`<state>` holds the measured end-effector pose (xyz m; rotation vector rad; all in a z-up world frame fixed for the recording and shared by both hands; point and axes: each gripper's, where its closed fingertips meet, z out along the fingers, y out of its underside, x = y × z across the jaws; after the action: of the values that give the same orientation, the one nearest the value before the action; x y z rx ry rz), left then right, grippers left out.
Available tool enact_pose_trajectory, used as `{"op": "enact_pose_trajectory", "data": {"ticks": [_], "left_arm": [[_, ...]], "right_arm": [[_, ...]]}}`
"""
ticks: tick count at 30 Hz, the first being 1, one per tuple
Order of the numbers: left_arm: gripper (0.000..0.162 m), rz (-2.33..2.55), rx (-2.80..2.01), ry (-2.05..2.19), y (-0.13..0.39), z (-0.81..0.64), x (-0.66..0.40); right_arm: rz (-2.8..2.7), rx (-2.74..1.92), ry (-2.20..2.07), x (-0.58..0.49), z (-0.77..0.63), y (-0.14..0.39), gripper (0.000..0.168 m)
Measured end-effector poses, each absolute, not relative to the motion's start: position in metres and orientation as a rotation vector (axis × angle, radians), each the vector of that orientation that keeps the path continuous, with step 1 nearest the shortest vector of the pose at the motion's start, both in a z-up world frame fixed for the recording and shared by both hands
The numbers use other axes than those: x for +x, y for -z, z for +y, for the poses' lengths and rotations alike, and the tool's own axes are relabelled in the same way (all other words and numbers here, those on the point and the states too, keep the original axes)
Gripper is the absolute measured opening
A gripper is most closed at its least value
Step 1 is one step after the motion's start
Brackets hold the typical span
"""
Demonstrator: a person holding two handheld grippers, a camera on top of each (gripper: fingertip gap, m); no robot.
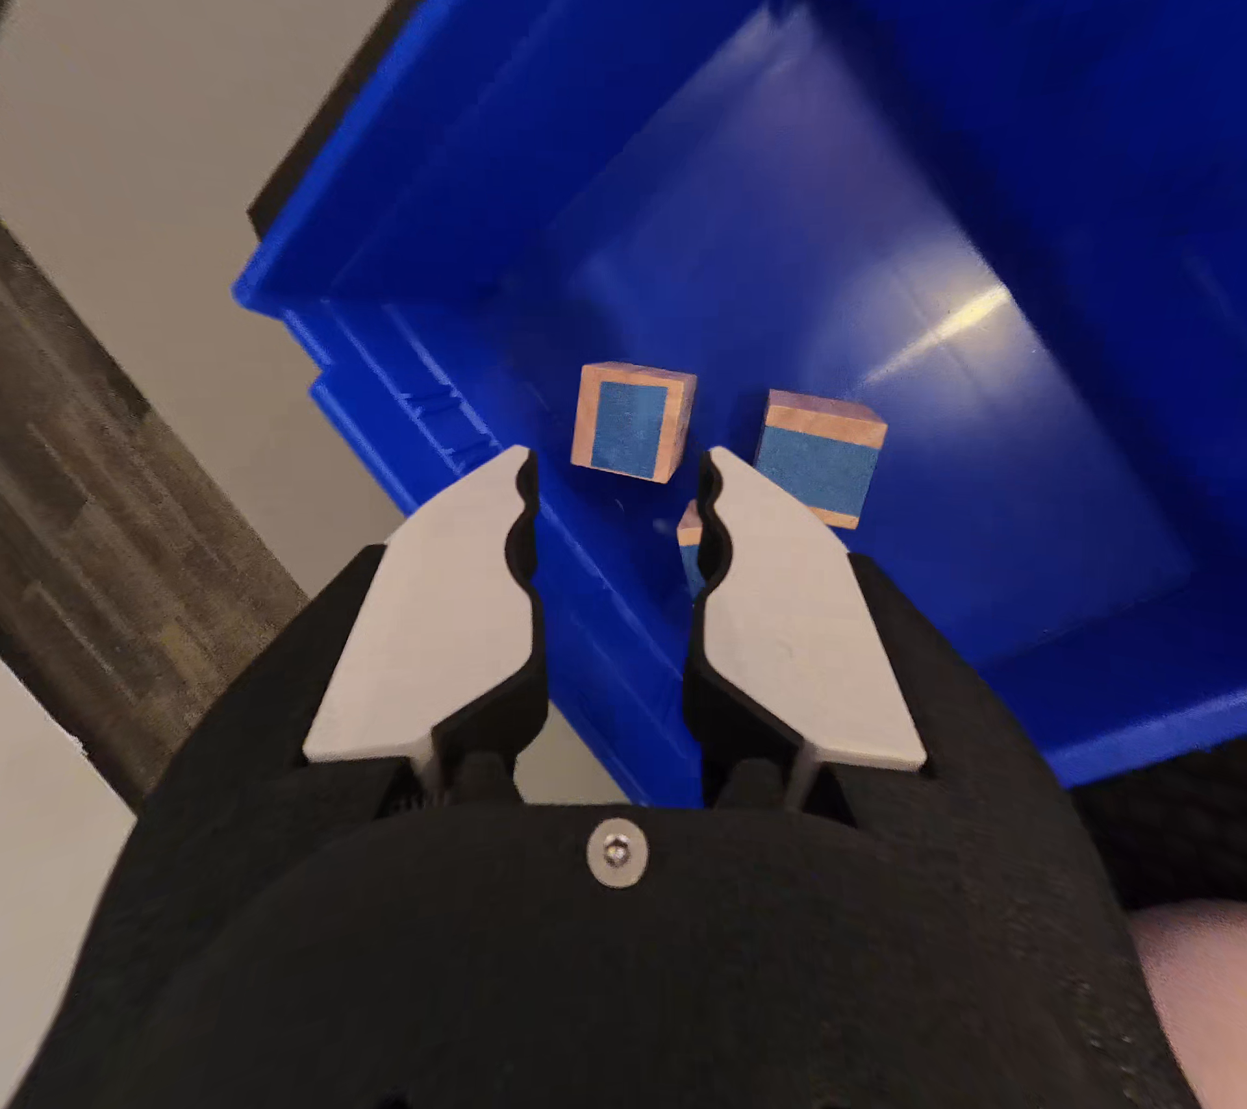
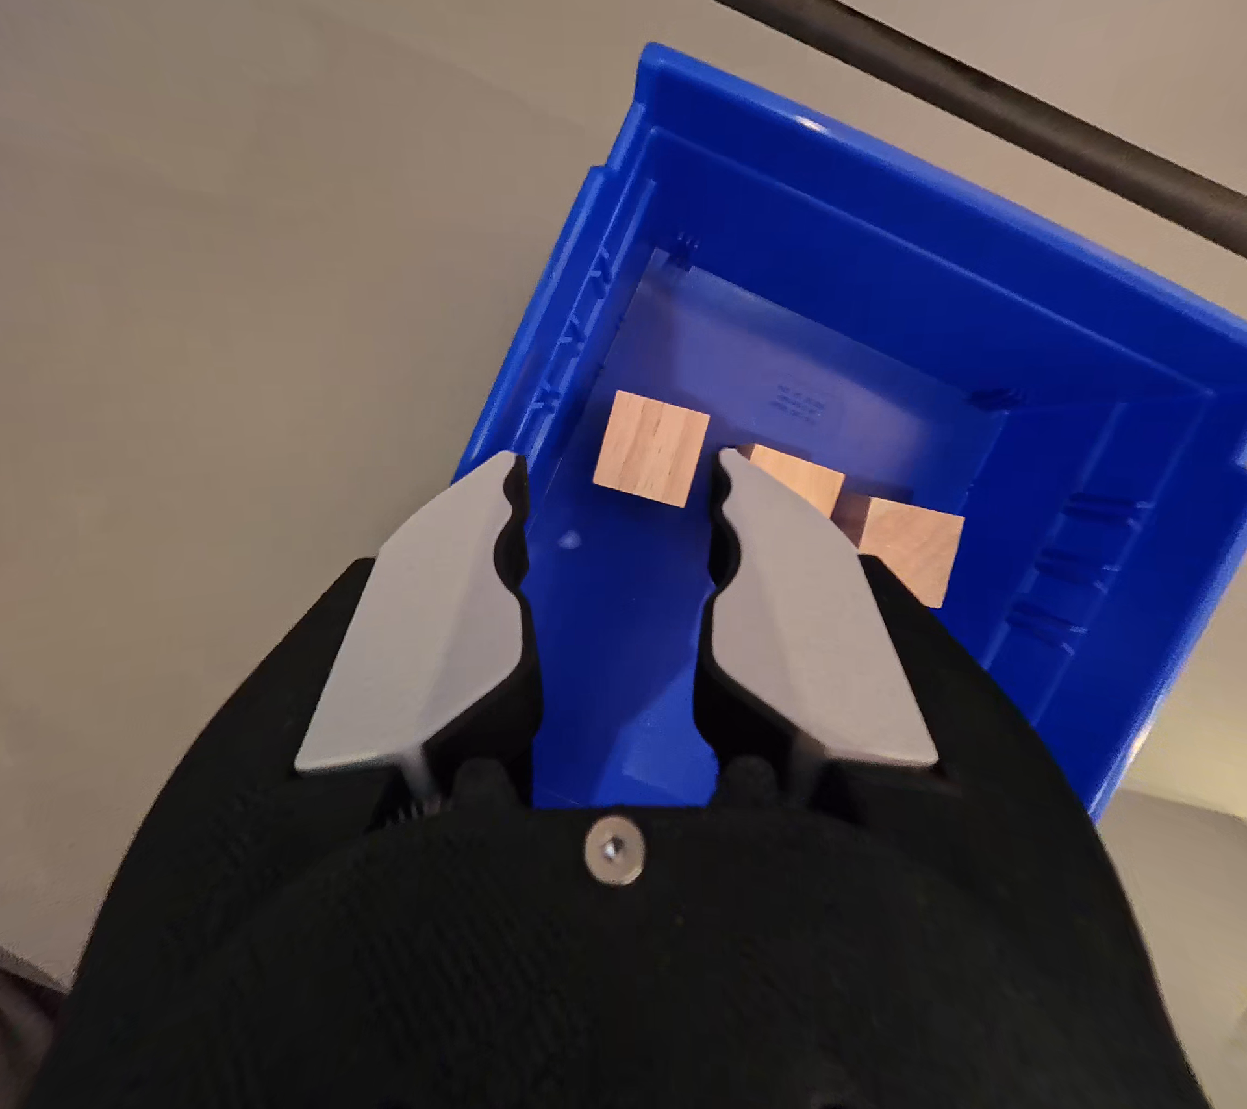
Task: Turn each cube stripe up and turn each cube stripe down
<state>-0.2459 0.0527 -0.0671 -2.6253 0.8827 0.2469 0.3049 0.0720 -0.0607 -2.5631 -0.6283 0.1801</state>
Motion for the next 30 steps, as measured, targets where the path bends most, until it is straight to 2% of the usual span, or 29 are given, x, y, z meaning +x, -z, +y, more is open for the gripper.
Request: {"op": "enact_pose_trajectory", "data": {"ticks": [1, 9, 10, 18, 22, 25, 30], "left_arm": [[0.047, 0.878, -2.647, -0.239, 0.073, 0.055, -0.246], [0.05, 0.935, -2.722, -0.266, 0.1, 0.06, -0.251], [0.045, 0.936, -2.742, -0.269, 0.103, 0.06, -0.252], [0.054, 0.955, -2.817, -0.32, 0.121, 0.063, -0.252], [0.052, 0.963, -2.856, -0.359, 0.13, 0.064, -0.254], [0.045, 0.978, -2.872, -0.4, 0.135, 0.065, -0.256], [0.045, 0.966, -2.898, -0.416, 0.136, 0.064, -0.256]], "right_arm": [[-0.638, -2.565, -0.176, 0.304, 0.072, 0.062, 0.054], [-0.722, -2.602, -0.114, 0.302, 0.07, 0.074, 0.056], [-0.731, -2.601, -0.102, 0.302, 0.07, 0.075, 0.056], [-0.736, -2.581, -0.09, 0.303, 0.071, 0.071, 0.055], [-0.735, -2.582, -0.083, 0.306, 0.071, 0.07, 0.055], [-0.742, -2.582, -0.082, 0.306, 0.07, 0.07, 0.055], [-0.762, -2.582, -0.054, 0.307, 0.069, 0.07, 0.055]]}}
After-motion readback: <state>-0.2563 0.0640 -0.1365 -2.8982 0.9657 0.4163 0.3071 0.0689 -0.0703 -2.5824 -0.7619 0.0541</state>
